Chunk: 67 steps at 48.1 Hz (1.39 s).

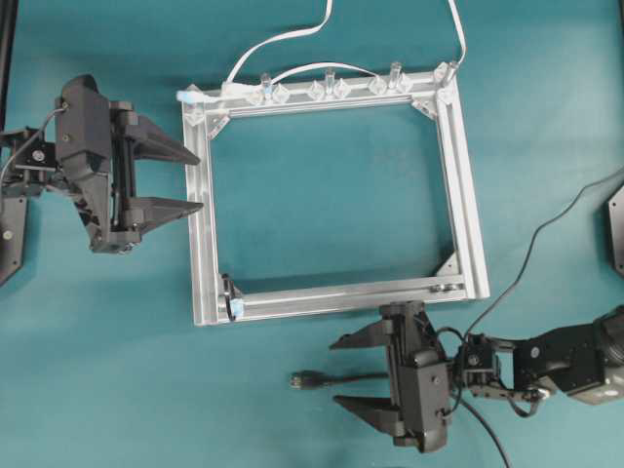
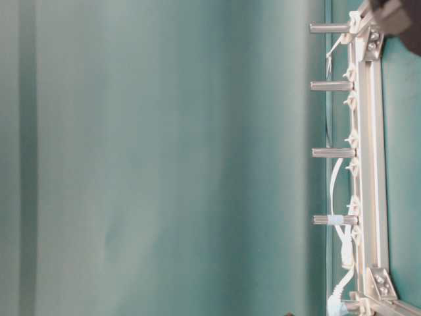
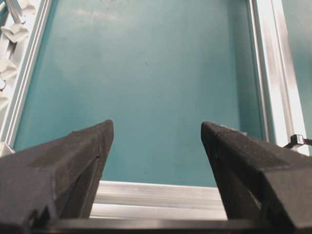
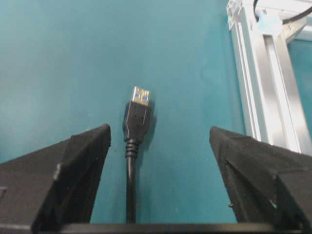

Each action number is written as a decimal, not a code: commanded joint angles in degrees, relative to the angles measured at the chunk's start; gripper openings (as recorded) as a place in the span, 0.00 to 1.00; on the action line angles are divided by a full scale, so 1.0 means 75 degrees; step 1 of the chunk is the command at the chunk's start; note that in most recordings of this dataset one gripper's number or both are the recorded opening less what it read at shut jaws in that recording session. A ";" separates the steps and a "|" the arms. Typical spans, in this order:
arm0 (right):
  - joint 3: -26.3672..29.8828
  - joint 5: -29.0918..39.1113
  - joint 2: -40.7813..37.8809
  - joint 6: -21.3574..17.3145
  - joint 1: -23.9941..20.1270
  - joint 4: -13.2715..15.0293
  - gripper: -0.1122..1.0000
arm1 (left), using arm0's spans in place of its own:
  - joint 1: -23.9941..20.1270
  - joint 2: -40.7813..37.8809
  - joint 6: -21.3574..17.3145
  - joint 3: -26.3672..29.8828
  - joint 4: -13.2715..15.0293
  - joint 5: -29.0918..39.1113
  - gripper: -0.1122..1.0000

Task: Insert the wire through the string loop located on the left side.
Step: 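Lower the open right gripper over the black USB cable plug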

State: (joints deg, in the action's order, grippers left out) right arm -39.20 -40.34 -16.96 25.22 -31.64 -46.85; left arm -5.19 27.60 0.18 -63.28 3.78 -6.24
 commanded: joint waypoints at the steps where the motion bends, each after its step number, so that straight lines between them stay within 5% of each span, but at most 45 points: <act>1: 0.0129 -0.0023 0.0070 -0.0012 -0.0047 0.0012 0.87 | 0.0023 0.0035 0.0094 0.0082 -0.0023 0.0023 0.81; 44: 0.0457 0.0258 -0.0574 -0.0035 -0.0035 0.0152 0.83 | 0.0023 -0.0023 0.0105 0.0070 -0.0012 0.0082 0.81; 54: 0.0434 0.0258 -0.0574 -0.0035 -0.0047 0.0117 0.67 | 0.0023 -0.0023 0.0105 0.0070 -0.0023 0.0082 0.81; 63: 0.0445 0.0773 -0.0563 -0.0035 0.0000 0.0012 0.24 | 0.0023 -0.0023 0.0105 0.0070 -0.0023 0.0082 0.81; 67: 0.0422 0.0949 -0.0574 -0.0023 0.0000 0.0012 0.16 | 0.0023 -0.0023 0.0105 0.0070 -0.0012 0.0082 0.81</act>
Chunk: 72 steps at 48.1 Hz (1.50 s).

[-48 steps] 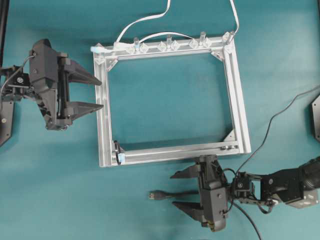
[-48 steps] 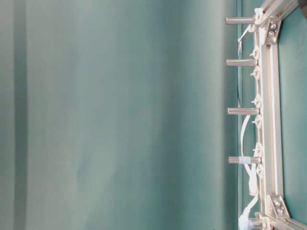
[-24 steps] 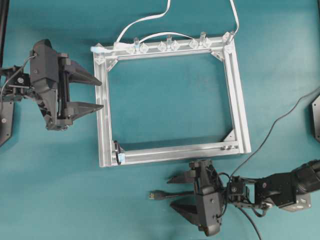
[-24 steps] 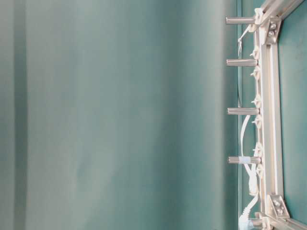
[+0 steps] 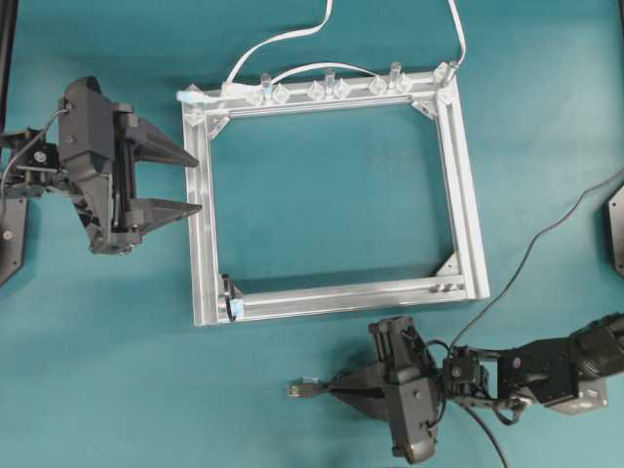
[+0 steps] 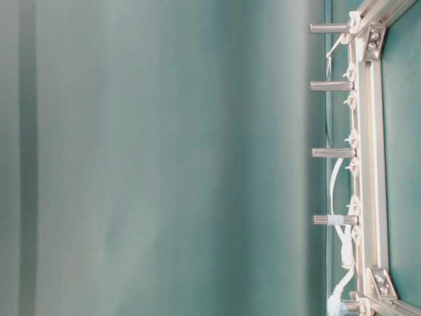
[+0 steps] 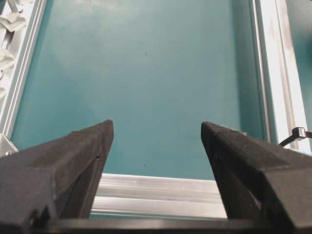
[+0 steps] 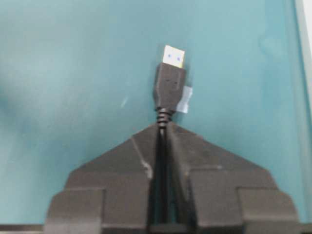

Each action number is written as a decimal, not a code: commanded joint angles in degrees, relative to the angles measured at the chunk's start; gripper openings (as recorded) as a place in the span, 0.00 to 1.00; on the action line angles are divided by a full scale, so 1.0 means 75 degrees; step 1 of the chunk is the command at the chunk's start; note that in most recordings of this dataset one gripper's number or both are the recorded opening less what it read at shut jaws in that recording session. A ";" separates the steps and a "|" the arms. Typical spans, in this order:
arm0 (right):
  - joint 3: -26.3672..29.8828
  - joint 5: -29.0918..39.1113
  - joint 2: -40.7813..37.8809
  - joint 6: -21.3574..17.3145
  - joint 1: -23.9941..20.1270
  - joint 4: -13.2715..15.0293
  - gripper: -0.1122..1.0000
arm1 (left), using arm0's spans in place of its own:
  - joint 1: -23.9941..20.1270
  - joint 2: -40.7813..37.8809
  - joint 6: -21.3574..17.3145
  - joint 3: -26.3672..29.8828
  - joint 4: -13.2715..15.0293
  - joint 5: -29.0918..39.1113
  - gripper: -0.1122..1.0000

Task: Insert the wire through the string loop located on the left side.
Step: 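Lower the open right gripper over the black USB cable plug, then close the right gripper on the USB cable behind the plug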

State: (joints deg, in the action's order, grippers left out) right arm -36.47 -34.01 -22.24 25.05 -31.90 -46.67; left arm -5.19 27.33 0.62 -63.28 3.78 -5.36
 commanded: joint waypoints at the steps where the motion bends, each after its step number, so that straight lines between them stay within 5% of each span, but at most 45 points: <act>1: 0.0070 0.0141 0.0129 0.0000 0.0035 -0.0012 0.16 | 0.0023 0.0012 0.0047 0.0070 -0.0023 -0.0035 0.81; 51: 0.0059 0.0199 0.0727 0.0082 0.0188 -0.0012 0.16 | 0.0023 0.0035 0.0047 0.0070 -0.0023 0.0000 0.81; 72: 0.0129 0.0738 0.1711 0.0832 0.0621 -0.0012 0.16 | 0.0023 0.0059 0.0047 0.0047 -0.0023 0.0047 0.81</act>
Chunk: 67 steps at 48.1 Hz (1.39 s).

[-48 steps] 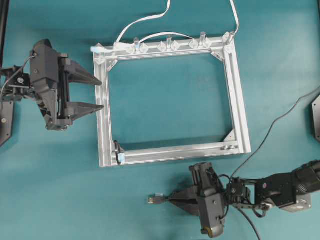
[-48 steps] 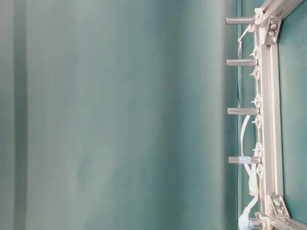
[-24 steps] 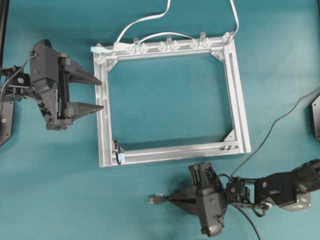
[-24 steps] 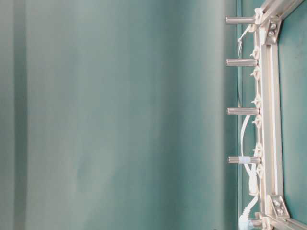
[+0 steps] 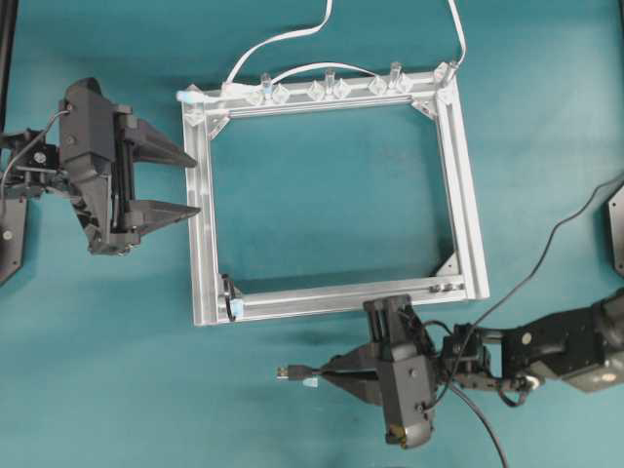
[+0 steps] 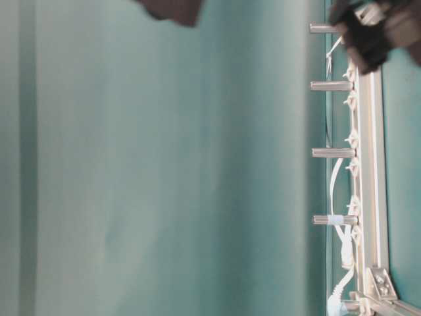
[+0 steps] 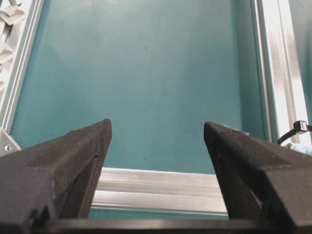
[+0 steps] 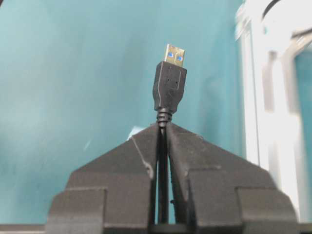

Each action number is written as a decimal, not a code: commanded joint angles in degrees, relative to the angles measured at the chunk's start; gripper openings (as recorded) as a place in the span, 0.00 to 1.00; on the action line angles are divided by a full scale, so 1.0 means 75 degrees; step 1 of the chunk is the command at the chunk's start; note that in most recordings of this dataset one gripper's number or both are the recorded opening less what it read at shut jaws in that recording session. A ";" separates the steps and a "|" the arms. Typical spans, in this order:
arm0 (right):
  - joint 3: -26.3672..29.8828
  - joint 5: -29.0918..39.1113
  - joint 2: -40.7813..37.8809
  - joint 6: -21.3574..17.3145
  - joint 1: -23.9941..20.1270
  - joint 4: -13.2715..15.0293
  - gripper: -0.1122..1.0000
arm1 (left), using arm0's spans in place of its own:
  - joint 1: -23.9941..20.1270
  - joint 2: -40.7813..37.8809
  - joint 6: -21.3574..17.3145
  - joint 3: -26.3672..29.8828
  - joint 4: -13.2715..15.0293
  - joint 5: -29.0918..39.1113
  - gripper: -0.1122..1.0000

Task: Insert the wire through the string loop located on the left side.
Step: 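Close the right gripper on the USB cable behind the plug, then carry the USB cable left toward the zip-tie loop at the frame corner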

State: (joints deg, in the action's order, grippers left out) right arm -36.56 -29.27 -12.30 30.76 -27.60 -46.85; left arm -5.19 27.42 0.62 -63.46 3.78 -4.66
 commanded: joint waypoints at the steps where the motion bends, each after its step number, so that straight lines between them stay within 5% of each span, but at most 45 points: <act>1: 0.0152 0.0152 0.0422 0.0094 0.0059 0.0012 0.16 | 0.0023 0.0047 0.0047 0.0070 -0.0023 -0.0035 0.81; 40: 0.0105 0.0316 0.0516 0.0141 0.0305 0.0023 0.16 | 0.0023 0.0059 0.0047 0.0070 -0.0012 -0.0035 0.81; 67: 0.0129 0.1195 0.0516 0.0609 0.1242 0.0668 0.16 | 0.0023 0.0059 0.0059 0.0070 -0.0012 -0.0035 0.81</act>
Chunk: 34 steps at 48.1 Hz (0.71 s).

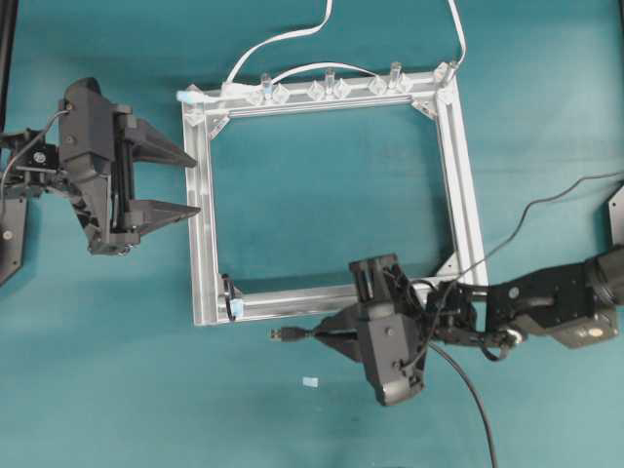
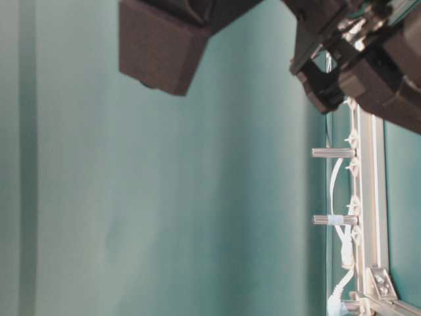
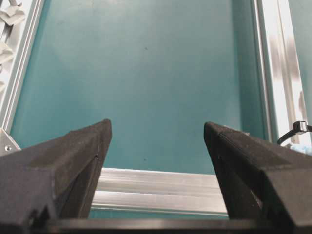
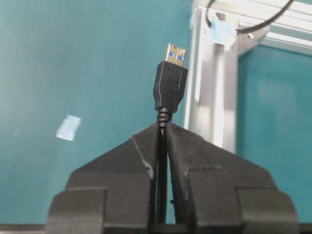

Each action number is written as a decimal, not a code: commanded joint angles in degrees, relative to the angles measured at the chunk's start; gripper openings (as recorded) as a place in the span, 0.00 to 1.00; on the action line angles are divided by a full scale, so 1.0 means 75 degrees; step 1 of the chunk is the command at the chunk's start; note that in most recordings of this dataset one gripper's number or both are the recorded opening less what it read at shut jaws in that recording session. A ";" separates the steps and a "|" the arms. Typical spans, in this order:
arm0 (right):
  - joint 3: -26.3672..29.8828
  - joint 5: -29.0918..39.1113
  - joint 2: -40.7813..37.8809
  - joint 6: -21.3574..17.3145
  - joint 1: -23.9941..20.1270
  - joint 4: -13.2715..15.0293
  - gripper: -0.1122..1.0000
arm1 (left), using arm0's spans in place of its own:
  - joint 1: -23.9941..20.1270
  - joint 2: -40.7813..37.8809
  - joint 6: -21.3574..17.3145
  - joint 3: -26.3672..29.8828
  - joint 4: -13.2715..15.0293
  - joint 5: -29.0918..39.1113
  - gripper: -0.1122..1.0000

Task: Insert the wire through the string loop located on the left side.
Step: 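Carry the USB cable left toward the zip-tie loop at the frame corner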

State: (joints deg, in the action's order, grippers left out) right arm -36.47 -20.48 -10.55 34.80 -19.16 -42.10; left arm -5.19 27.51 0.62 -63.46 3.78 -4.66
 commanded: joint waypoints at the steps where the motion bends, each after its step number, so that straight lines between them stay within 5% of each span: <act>1: 0.0117 0.0035 0.0281 0.0105 0.0152 0.0035 0.16 | 0.0023 0.0047 0.0059 0.0070 -0.0012 -0.0035 0.81; 34: 0.0223 0.0246 0.0281 0.0820 0.0703 0.0070 0.16 | 0.0023 0.0047 0.0059 -0.0023 -0.0012 -0.0035 0.81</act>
State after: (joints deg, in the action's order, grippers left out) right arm -36.04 -18.46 -10.55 40.87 -14.06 -41.75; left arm -5.27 27.51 0.62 -64.07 3.78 -4.66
